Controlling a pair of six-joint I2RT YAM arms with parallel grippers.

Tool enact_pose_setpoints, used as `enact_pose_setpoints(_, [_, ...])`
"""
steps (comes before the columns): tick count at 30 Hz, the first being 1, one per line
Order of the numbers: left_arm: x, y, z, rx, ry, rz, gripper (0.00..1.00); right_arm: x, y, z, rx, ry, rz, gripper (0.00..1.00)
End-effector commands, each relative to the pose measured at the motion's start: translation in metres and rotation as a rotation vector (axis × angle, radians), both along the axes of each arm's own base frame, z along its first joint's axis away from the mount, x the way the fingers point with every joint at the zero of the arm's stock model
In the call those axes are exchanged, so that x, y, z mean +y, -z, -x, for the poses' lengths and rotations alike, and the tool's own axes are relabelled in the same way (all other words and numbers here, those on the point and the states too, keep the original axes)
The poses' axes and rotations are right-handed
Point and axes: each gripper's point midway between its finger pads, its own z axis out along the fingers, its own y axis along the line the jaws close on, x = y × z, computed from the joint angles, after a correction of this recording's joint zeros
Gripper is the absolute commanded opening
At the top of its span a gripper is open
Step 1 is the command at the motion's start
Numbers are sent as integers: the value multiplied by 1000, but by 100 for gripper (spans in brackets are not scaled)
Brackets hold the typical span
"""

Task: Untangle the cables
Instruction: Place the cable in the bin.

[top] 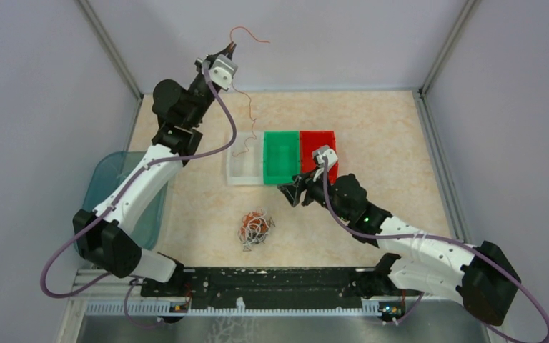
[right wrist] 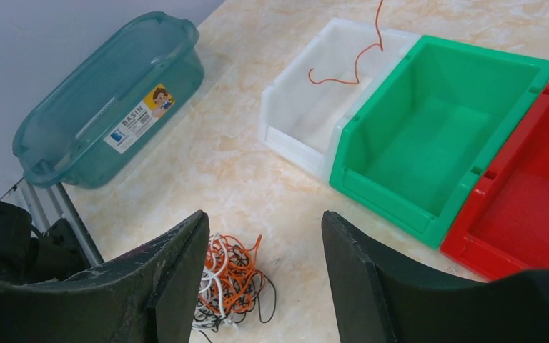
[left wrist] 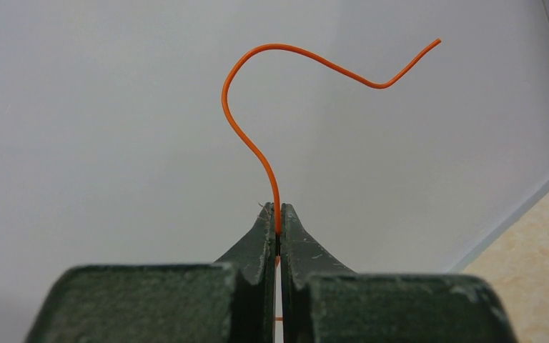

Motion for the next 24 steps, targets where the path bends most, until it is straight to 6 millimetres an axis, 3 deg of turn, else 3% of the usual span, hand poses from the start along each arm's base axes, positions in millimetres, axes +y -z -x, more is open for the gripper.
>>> enact_pose_setpoints(1, [4,-15,3,-54,-8,9,0,0,-18,-1,-30,1,-53,60])
enact_pose_setpoints(4, [5,5,4,-2,-4,-13,0,-1,-17,0,-26,3,-49,60])
enact_pose_setpoints(7, [6,50,9,112,5,-68,0,-3,-17,1,-25,8,-48,59])
enact_pose_setpoints(9, [7,93,16,192,14,-125,0,-5,-16,1,-26,10,-48,59])
enact_pose_setpoints(12, [12,134,25,278,11,-182,0,-5,-15,1,-23,13,-48,59])
enact_pose_setpoints(19, [26,195,29,440,-41,-277,0,-3,-11,2,-7,8,-54,58])
enact_pose_setpoints(24, [47,229,17,489,-161,-386,0,-3,-9,1,3,13,-56,58])
